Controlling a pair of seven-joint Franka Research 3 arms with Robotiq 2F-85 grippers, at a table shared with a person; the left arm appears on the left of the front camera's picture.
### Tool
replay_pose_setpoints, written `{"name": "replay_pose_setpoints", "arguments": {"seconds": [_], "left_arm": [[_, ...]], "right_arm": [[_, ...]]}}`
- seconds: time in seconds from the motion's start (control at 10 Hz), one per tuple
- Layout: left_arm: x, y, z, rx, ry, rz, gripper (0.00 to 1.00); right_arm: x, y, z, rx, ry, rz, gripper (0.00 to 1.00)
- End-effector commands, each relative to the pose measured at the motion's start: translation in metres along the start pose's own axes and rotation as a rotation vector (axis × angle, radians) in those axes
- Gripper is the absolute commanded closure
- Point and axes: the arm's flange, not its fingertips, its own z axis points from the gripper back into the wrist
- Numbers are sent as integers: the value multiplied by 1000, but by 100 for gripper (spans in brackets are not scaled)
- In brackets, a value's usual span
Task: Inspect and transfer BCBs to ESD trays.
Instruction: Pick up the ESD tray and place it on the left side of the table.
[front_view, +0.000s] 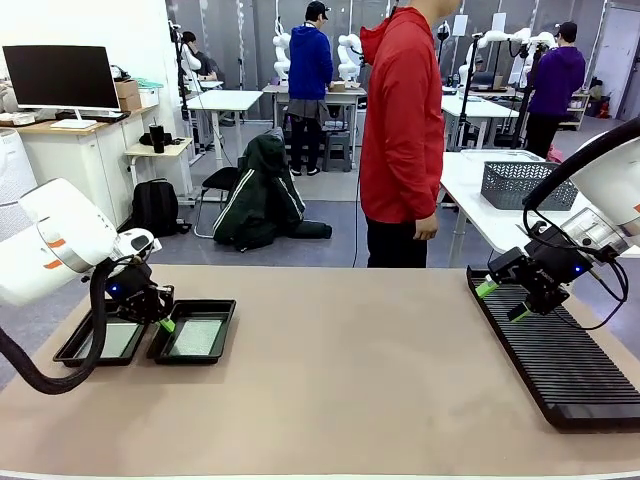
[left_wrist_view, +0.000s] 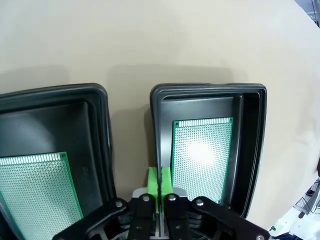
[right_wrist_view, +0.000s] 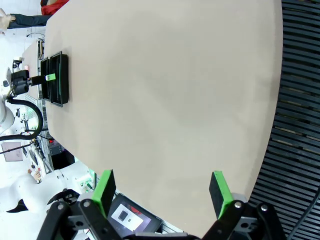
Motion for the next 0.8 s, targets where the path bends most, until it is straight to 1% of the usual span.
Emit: {"name": "replay_pose_setpoints", "arguments": {"seconds": [0.0,0.1,0.5,0.6,0.7], "left_arm": [[1,2,0,-13,-36,-10,97],[0,0,0,0,0,0,97],[-1,-5,-1,0,0,-5,97],[-2,-8,1,6,1,-4,79],[-3,-9,5,12,-1,0,79]], "right_arm": [[-1,1,1,-5,-9,-14,0],[-1,1,1,-5,-9,-14,0],[-1,1,1,-5,-9,-14,0],[-1,1,1,-5,-9,-14,0],[-1,1,1,-5,-9,-14,0]]}}
